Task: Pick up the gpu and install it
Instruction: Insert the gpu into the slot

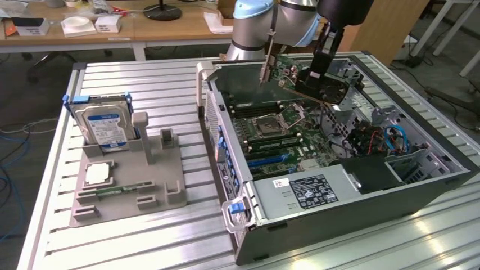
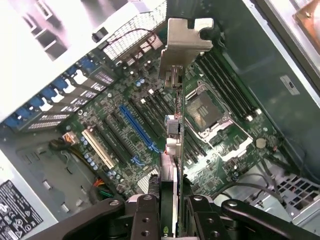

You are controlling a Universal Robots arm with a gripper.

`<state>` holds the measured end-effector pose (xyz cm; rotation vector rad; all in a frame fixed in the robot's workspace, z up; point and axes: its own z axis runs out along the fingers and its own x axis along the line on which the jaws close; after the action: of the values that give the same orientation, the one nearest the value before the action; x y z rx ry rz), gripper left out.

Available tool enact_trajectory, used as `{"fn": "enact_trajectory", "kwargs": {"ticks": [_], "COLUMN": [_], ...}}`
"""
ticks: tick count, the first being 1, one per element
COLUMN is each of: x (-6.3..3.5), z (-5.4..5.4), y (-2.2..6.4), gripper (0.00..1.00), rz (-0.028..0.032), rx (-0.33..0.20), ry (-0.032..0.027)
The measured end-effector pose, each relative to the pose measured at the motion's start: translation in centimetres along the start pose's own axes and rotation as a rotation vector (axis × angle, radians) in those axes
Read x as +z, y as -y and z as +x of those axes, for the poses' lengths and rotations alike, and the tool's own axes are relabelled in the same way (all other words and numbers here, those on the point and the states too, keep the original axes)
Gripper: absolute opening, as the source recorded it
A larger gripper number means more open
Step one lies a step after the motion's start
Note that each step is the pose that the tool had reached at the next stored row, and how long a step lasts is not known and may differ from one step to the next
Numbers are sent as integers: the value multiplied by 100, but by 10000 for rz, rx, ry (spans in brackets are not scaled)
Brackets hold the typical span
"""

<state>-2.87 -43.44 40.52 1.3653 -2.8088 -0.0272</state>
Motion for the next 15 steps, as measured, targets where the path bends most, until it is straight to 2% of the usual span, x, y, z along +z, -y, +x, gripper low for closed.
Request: {"fn": "enact_trajectory", "kwargs": {"ticks": [15], "x": [4], "z": [15], "y": [2], "gripper": [27], "rz": [18], "rx": [-1892], "ry": [-44]}}
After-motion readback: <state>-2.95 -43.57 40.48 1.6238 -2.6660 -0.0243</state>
